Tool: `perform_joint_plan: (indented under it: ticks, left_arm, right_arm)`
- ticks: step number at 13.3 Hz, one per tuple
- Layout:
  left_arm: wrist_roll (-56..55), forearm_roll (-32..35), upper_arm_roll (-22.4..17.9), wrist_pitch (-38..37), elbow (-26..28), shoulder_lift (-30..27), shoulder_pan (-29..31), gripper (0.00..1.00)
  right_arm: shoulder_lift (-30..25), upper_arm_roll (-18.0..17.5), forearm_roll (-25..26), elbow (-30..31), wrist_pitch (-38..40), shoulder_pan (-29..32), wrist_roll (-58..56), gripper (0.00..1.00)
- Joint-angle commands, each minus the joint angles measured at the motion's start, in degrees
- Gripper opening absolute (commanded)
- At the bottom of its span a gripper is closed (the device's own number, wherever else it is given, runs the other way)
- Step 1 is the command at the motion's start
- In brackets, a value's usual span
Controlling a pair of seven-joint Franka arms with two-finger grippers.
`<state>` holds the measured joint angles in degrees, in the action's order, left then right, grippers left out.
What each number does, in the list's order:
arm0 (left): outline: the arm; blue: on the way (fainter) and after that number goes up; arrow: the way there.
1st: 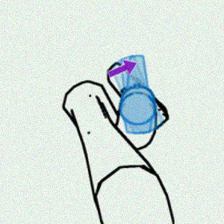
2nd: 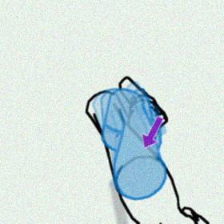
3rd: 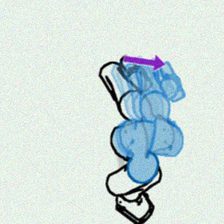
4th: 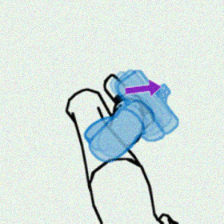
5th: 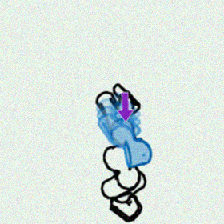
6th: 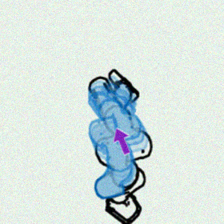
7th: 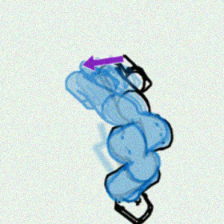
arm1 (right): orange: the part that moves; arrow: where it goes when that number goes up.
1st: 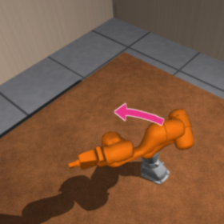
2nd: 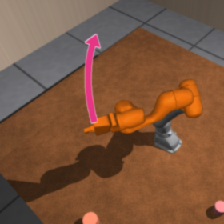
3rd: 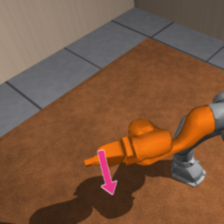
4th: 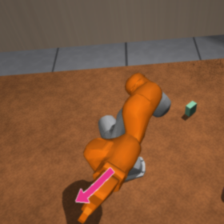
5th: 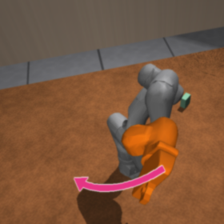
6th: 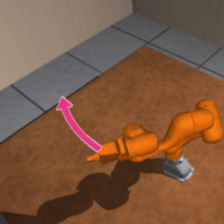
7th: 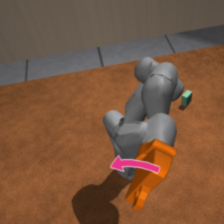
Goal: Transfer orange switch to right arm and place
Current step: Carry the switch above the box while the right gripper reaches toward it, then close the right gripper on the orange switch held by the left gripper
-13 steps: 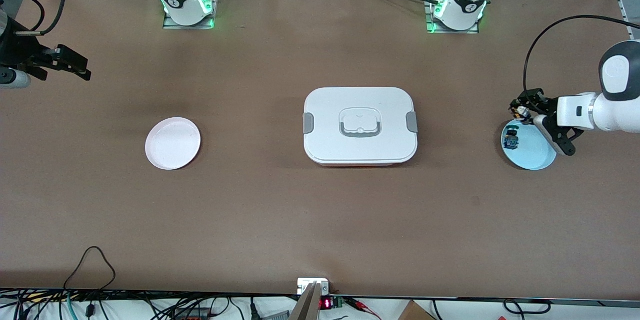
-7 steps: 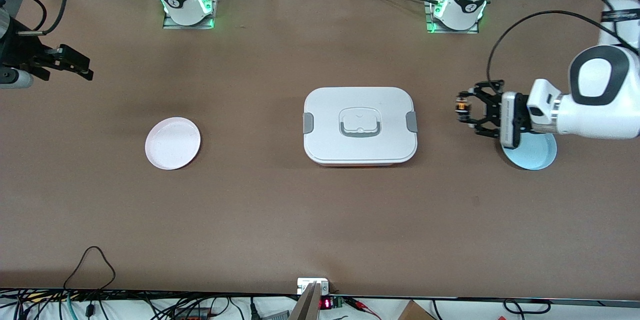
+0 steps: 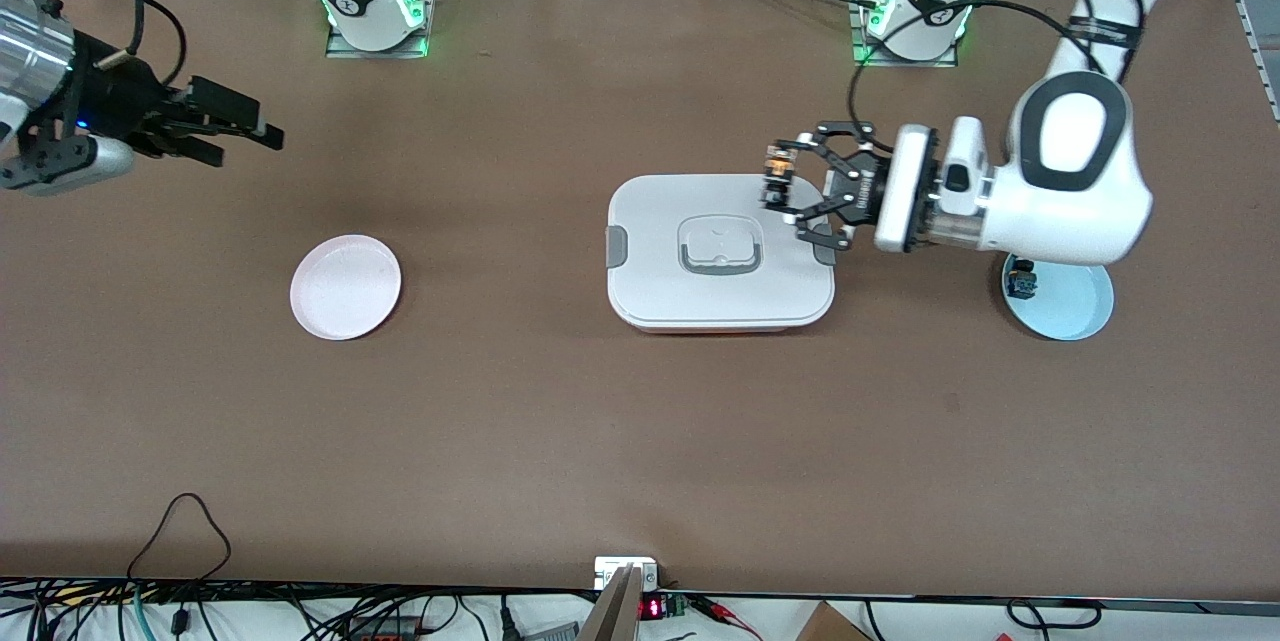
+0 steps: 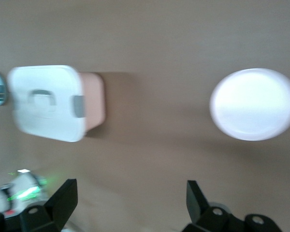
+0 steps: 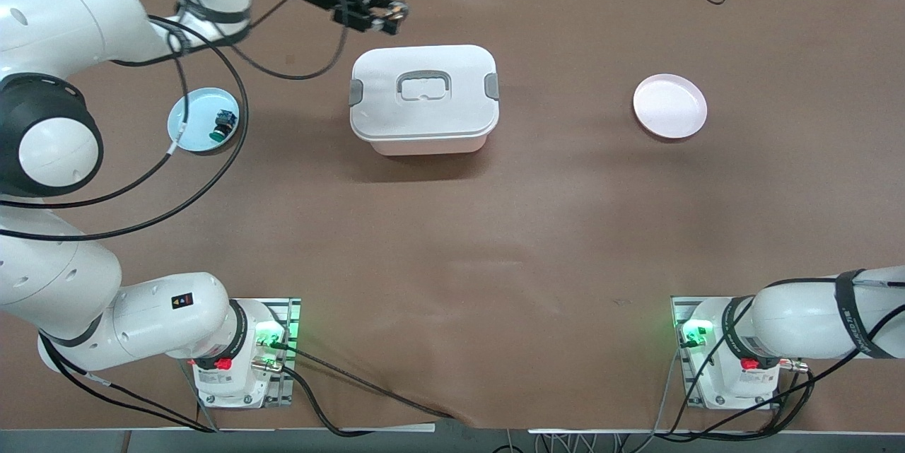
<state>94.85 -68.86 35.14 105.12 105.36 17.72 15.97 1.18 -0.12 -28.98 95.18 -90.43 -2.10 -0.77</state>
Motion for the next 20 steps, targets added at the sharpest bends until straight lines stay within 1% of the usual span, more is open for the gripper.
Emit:
perform_joint_plan:
  ticks: [1, 2, 4, 5, 6, 7, 8, 10, 11, 12, 13, 15, 16, 18, 20]
  left_arm:
    - [8.3, -10.4, 6.6, 10.1, 1.4, 1.5, 0.4, 0.11]
    - [9.9, -13.4, 7.7, 14.1, 1.4, 1.7, -1.1, 0.10]
    - [14.2, -20.5, 7.8, 19.1, 1.3, 3.0, -5.3, 0.10]
    - [17.4, -24.4, 7.8, 20.5, 1.3, 3.1, -7.0, 0.09]
    - [19.6, -26.1, 7.8, 21.4, 1.4, 3.4, -8.0, 0.08]
    - [20.1, -26.2, 7.8, 21.6, 1.4, 3.5, -8.2, 0.08]
    - [20.4, -26.2, 7.8, 21.6, 1.4, 3.7, -8.5, 0.08]
    - [20.4, -26.2, 7.8, 21.6, 1.4, 3.8, -8.8, 0.08]
    - [20.4, -26.2, 7.8, 21.6, 1.4, 3.9, -8.9, 0.08]
    - [20.4, -26.2, 7.8, 21.6, 1.4, 4.1, -8.9, 0.08]
    - [20.4, -26.2, 7.8, 21.6, 1.4, 4.2, -8.9, 0.08]
    - [20.4, -26.2, 7.8, 21.6, 1.4, 4.3, -8.9, 0.08]
    - [20.4, -26.2, 7.8, 21.6, 1.4, 4.3, -8.9, 0.08]
    - [20.4, -26.2, 7.8, 21.6, 1.4, 4.3, -8.9, 0.08]
    - [20.4, -26.2, 7.8, 21.6, 1.4, 4.3, -8.9, 0.08]
  right_arm:
    - [2.6, 0.2, -8.3, -0.9, -0.4, -1.3, 0.3, 1.00]
    - [2.9, 0.2, -11.1, -0.8, -0.8, -1.5, 0.2, 1.00]
    - [3.4, -0.4, -13.6, -0.3, -2.0, -2.9, 0.4, 1.00]
    - [4.2, -0.5, -17.4, -0.2, -2.5, -3.3, 0.4, 1.00]
    - [5.3, -0.4, -23.6, 0.4, -2.6, -3.4, 0.2, 1.00]
    - [5.9, -0.4, -29.7, 1.6, -3.0, -3.4, 0.4, 1.00]
    - [7.0, -0.4, -34.5, 3.0, -4.8, -3.7, 0.4, 1.00]
    - [7.9, -0.5, -41.7, 6.0, -8.1, -5.4, -0.4, 1.00]
    - [8.4, -0.5, -46.0, 7.5, -8.7, -6.6, -0.5, 1.00]
    - [9.2, -0.4, -49.3, 8.1, -9.2, -7.6, -0.5, 1.00]
    - [10.0, -0.4, -51.1, 8.3, -10.7, -8.7, -0.7, 1.00]
    - [11.1, -0.5, -52.3, 8.3, -14.3, -11.2, -3.5, 1.00]
    - [12.0, -0.5, -54.1, 8.5, -14.4, -11.9, -4.9, 1.00]
    - [12.4, -0.5, -60.4, 10.7, -14.4, -13.6, -7.0, 1.00]
    - [12.8, -0.4, -64.3, 12.7, -14.4, -15.3, -10.5, 1.00]
